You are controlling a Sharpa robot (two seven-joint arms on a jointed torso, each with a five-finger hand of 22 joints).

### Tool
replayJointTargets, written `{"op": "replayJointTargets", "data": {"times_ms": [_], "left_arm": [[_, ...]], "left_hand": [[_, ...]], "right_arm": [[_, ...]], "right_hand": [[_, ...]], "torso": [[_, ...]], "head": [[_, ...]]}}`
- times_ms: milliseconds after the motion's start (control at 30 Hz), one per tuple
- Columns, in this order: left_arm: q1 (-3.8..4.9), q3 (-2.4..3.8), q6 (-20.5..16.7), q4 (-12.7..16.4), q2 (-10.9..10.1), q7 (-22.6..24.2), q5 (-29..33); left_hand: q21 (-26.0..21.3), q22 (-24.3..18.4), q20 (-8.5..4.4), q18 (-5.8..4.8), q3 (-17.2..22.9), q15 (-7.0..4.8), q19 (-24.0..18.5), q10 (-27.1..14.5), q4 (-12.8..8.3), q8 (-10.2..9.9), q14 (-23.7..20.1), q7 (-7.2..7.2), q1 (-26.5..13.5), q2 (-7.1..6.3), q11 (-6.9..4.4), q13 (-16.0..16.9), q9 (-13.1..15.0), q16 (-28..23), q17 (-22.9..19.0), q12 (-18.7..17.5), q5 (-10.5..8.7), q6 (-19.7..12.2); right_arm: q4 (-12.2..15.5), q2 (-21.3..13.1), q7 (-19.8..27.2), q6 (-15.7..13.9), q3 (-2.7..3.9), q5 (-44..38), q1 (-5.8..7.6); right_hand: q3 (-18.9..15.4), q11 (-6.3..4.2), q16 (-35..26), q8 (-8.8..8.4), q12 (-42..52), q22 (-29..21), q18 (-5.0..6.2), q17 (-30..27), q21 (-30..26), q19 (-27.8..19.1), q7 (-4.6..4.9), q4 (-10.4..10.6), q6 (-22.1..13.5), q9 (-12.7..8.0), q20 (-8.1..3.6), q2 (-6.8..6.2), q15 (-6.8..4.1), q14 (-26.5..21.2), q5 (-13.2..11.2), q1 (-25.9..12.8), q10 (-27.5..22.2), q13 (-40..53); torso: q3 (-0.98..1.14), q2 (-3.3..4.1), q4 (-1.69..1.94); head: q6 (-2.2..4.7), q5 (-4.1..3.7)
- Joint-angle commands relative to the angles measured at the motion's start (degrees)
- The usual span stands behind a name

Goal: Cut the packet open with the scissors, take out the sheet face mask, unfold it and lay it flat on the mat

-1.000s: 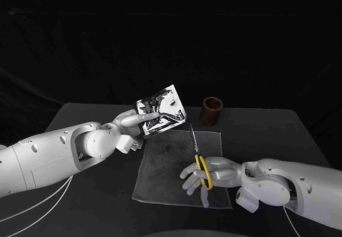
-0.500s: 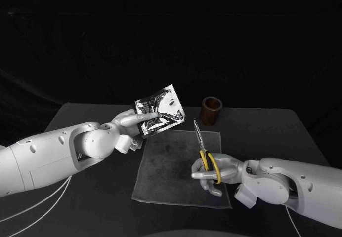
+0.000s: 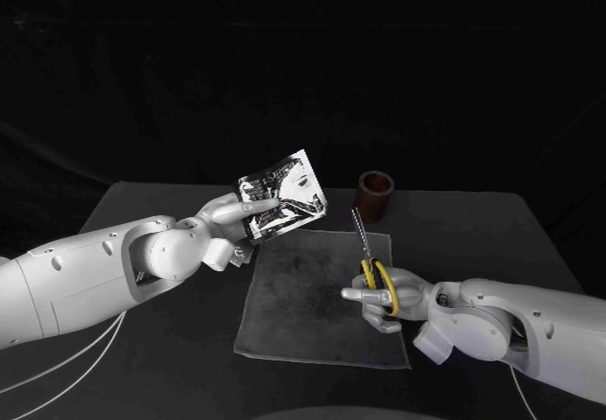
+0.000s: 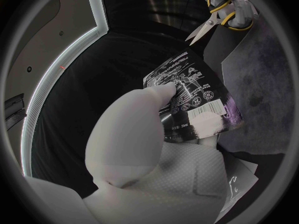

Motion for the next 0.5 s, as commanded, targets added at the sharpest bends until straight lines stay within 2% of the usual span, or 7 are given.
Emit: {"op": "replayJointTargets", "data": {"times_ms": [33, 267, 300, 333, 400, 467, 500], "left_arm": [[0.11, 0.06, 0.3, 0.1, 0.1, 0.6, -0.1], [0.11, 0.06, 0.4, -0.1, 0.2, 0.5, -0.1], [0.11, 0.06, 0.4, -0.1, 0.2, 0.5, -0.1], [0.11, 0.06, 0.4, -0.1, 0.3, 0.4, -0.1], [0.11, 0.06, 0.4, -0.2, 0.3, 0.4, -0.1], [0.11, 0.06, 0.4, -0.3, 0.3, 0.4, -0.1], [0.11, 0.06, 0.4, -0.3, 0.3, 0.4, -0.1]], "left_hand": [[0.3, 0.1, 0.01, 1.11, 0.1, -0.02, 0.3, 0.3, -0.4, 0.4, 0.1, 0.22, -0.2, 0.56, -0.05, 0.1, 2.2, -0.2, 0.0, -0.3, 0.19, 0.1], [0.3, 0.1, 0.01, 1.1, 0.1, -0.02, 0.3, 0.3, -0.4, 0.4, 0.1, 0.23, -0.3, 0.56, -0.04, 0.1, 2.2, -0.2, 0.1, -0.3, 0.2, 0.1], [0.3, 0.1, 0.01, 1.1, 0.1, -0.02, 0.3, 0.3, -0.4, 0.4, 0.1, 0.23, -0.3, 0.56, -0.04, 0.1, 2.2, -0.2, 0.1, -0.3, 0.2, 0.1], [0.3, 0.1, 0.02, 1.1, 0.1, -0.02, 0.3, 0.3, -0.5, 0.4, 0.2, 0.24, -0.3, 0.56, -0.04, 0.1, 2.3, -0.2, 0.1, -0.3, 0.2, 0.1], [0.3, 0.1, 0.02, 1.1, 0.1, -0.02, 0.3, 0.3, -0.5, 0.4, 0.2, 0.24, -0.3, 0.56, -0.04, 0.1, 2.3, -0.2, 0.1, -0.3, 0.2, 0.1], [0.3, 0.1, 0.02, 1.1, 0.1, -0.02, 0.3, 0.3, -0.5, 0.4, 0.2, 0.24, -0.3, 0.56, -0.04, 0.1, 2.3, -0.2, 0.1, -0.3, 0.2, 0.1], [0.3, 0.1, 0.02, 1.1, 0.1, -0.02, 0.3, 0.3, -0.5, 0.4, 0.2, 0.24, -0.3, 0.56, -0.04, 0.1, 2.3, -0.2, 0.1, -0.3, 0.2, 0.1]], "right_arm": [[-0.1, 0.3, 1.0, 3.6, 0.04, 1.2, -0.01], [-0.8, 1.1, 2.3, 10.1, 0.04, 7.6, -0.01], [-0.9, 1.1, 2.3, 10.6, 0.04, 8.3, -0.01], [-0.9, 1.2, 2.3, 10.9, 0.04, 8.8, -0.01], [-1.0, 1.2, 2.2, 11.4, 0.04, 9.6, -0.01], [-1.0, 1.3, 2.3, 11.7, 0.04, 10.1, 0.0], [-1.0, 1.3, 2.3, 11.9, 0.04, 10.4, 0.0]], "right_hand": [[-1.8, -1.56, 0.4, 11.03, 18.1, 0.4, 3.52, 0.5, 0.3, 0.5, -1.56, 0.8, 7.8, 31.2, -0.36, 0.32, -0.09, 0.4, -0.4, -1.8, 2.9, 13.3], [-1.6, -1.23, -3.0, 4.2, 11.9, 0.1, 3.6, -0.6, 0.1, 0.0, -1.2, -0.5, 2.2, 27.4, -0.27, 3.49, 0.13, -0.6, -0.5, 1.4, 0.9, 7.4], [-2.1, -0.95, -3.6, -1.76, 8.9, -0.2, 3.67, -0.7, -0.1, -0.3, -0.8, -0.6, -2.3, 24.0, -0.12, 3.66, 0.35, -0.8, -0.5, 1.7, 0.2, 4.6], [-2.2, -0.72, -3.8, -3.42, 7.6, -0.2, 3.66, -0.7, -0.2, -0.3, -0.76, -0.6, -3.3, 23.0, -0.04, 3.73, 0.39, -0.8, -0.5, 1.8, -0.2, 3.5], [-2.6, 0.21, -5.1, -15.33, -3.6, -1.1, 3.83, -1.3, -0.9, -0.8, 0.39, -0.4, -10.6, 16.2, 0.44, 3.84, 1.08, -1.3, -0.4, 2.3, -3.9, -6.3], [-2.9, 0.66, -5.4, -17.79, -8.3, 0.6, 3.5, -1.6, 0.2, 0.1, 0.92, -0.3, -10.4, 14.9, 0.72, 3.74, 1.36, -0.7, -0.5, 2.8, -5.0, -10.0], [-2.9, 1.55, -5.2, -21.52, -13.9, 3.5, 2.91, -1.7, 2.0, 1.6, 1.97, -0.1, -11.6, 13.1, 1.03, 3.46, 1.79, 0.5, -0.5, 3.3, -7.7, -13.6]], "torso": [[0.02, 0.01, -0.03], [0.03, -0.05, -0.02], [0.02, -0.03, 0.01], [0.02, -0.02, 0.01], [0.03, -0.01, -0.02], [0.02, 0.01, -0.04], [0.02, 0.01, -0.04]], "head": [[0.11, 0.01], [0.42, -0.15], [0.41, -0.21], [0.42, -0.24], [0.46, -0.2], [0.5, -0.14], [0.51, -0.14]]}}
